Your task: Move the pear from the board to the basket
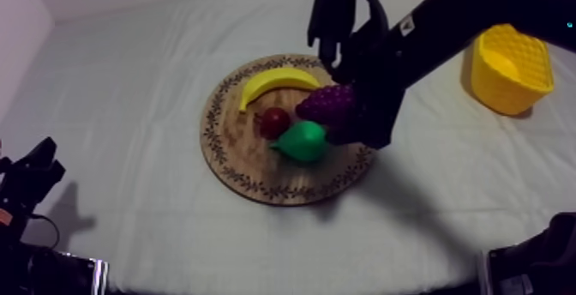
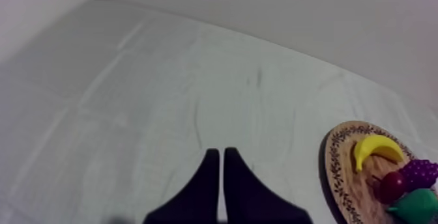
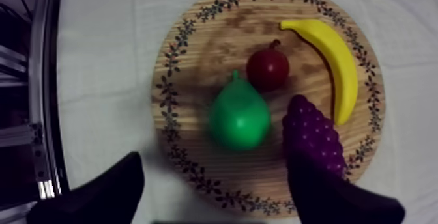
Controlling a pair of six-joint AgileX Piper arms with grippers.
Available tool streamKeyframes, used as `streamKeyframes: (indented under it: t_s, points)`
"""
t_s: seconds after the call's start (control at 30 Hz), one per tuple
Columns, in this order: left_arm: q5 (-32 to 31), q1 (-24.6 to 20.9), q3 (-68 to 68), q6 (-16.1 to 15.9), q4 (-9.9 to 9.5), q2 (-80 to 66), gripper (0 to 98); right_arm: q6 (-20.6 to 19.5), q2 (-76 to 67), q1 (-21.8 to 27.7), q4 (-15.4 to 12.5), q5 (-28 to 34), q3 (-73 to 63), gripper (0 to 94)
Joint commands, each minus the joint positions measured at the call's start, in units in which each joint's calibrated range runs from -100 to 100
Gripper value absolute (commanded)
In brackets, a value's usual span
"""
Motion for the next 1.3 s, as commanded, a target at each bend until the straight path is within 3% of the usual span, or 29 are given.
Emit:
streamKeyframes:
  t_s: [0.0, 0.63, 0.77, 1.17, 1.27]
  points:
    - [0.01, 0.00, -0.05, -0.01, -0.01, -0.02, 0.1, 0.39, 2.29, -0.04, -0.21, -0.02, -0.99, 70.5]
    - [0.01, 0.00, -0.05, 0.00, -0.01, -0.02, 0.1, 1.92, 27.36, -1.23, 0.13, -6.98, -9.27, 72.5]
    - [0.01, 0.00, -0.05, -0.01, -0.01, -0.02, 0.1, 1.47, 30.85, -0.90, 0.51, -5.81, -12.19, 71.9]
    - [0.01, 0.00, -0.05, -0.01, -0.01, -0.02, 0.1, 2.52, 33.21, -0.18, 0.80, -5.30, -13.50, 44.1]
    - [0.01, 0.00, -0.05, -0.01, -0.01, -0.02, 0.1, 2.36, 32.38, 0.17, 1.17, -4.30, -13.39, 41.7]
